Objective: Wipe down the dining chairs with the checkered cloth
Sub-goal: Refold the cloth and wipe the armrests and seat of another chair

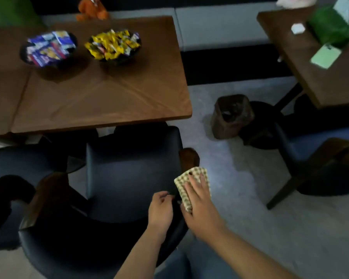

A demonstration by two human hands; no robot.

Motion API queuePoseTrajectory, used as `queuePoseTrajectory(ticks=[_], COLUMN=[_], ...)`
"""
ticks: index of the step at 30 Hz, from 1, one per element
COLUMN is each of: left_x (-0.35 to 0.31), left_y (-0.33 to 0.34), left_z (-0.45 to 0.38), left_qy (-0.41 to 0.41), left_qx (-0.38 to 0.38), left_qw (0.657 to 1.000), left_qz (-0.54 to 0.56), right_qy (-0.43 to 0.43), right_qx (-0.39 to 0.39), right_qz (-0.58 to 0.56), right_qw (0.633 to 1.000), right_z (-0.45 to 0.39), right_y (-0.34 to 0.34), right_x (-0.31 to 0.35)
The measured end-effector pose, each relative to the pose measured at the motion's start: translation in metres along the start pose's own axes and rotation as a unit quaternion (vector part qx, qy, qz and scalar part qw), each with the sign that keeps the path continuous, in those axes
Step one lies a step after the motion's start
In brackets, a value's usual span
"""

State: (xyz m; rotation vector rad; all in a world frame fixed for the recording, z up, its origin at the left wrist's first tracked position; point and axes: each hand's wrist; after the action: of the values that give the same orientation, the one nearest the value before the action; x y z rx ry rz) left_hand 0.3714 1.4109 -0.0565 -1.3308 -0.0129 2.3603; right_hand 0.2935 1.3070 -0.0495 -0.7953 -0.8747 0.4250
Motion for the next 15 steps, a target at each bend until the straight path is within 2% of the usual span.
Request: queuePoseTrajectory(ticks=[3,7,11,15], left_x=[0.017,0.039,0.057,0.063], left_y=[0.004,0.003,0.005,0.013], left_z=[-0.026,-0.057,-0.079,-0.095], left_qy=[-0.041,-0.052,-0.054,-0.043], left_qx=[0.026,0.073,0.145,0.185], left_qw=[0.999,0.995,0.976,0.964], left_qz=[0.007,-0.052,-0.152,-0.187], right_qy=[-0.016,-0.122,-0.222,-0.271], right_qx=[0.005,0.036,0.108,0.15], right_qz=[0.02,0.099,0.257,0.429], right_qw=[1.0,0.987,0.934,0.848], right_z=[0.004,-0.011,-0.058,-0.109], right_y=[-0.003,-0.022,-0.042,-0.041], right_x=[-0.002,-0.006,-0.005,0.013])
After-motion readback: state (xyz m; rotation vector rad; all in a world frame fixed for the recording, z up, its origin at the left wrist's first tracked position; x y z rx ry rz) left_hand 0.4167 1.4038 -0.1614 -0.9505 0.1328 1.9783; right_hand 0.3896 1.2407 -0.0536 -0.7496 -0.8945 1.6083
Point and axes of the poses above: each hand's wrist, its own z-axis away from the middle knuckle, its own y-axis out of the palm, x = y × z, and after that the axes turned 14 degrees about y, right-handed
